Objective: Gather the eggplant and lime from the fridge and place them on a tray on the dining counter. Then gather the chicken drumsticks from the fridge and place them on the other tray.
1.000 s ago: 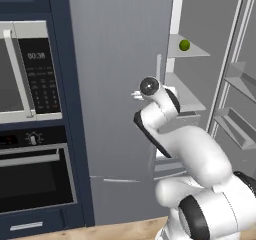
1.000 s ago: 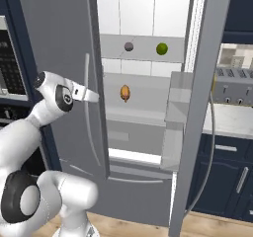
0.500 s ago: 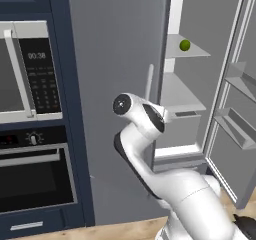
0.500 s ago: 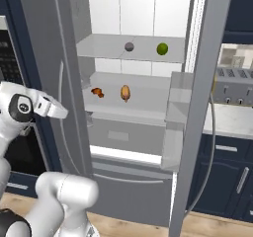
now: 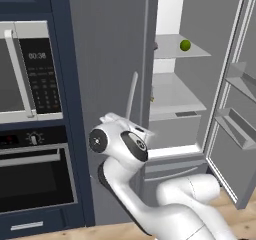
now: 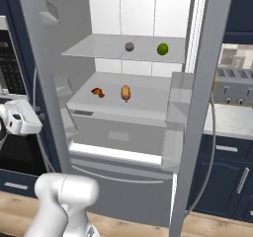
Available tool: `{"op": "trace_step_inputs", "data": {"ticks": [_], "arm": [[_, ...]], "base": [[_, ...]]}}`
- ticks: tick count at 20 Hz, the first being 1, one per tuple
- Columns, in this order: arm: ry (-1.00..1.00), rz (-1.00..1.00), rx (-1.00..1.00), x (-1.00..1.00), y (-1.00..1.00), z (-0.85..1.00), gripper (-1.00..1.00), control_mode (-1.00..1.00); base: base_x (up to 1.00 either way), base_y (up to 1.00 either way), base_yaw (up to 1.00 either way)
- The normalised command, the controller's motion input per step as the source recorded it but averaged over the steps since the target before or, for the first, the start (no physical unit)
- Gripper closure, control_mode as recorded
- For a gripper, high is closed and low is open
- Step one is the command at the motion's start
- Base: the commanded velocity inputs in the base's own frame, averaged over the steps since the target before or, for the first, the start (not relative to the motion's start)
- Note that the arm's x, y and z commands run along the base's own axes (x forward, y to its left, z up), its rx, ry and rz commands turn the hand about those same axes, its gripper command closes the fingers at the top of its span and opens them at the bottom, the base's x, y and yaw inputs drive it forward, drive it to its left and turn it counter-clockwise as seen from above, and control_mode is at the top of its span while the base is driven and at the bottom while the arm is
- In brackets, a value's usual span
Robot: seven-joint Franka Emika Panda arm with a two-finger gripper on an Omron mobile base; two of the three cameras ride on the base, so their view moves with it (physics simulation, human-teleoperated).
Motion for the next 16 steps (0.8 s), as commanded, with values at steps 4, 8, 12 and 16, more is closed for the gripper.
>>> {"op": "trace_step_inputs", "data": {"ticks": [4, 8, 12, 16], "arm": [[0.0, -0.1, 0.0, -0.62, 0.21, -0.12, 1.0, -1.0], [0.0, -0.05, 0.0, 0.0, 0.22, -0.07, -1.0, -1.0], [0.0, -0.14, 0.0, -0.1, 0.46, -0.01, -1.0, -1.0], [0.02, -0.22, -0.03, -0.39, 0.77, 0.07, -1.0, -1.0]], "base": [[0.0, 0.0, 0.0], [0.0, 0.0, 0.0], [0.0, 0.0, 0.0], [0.0, 0.0, 0.0]]}}
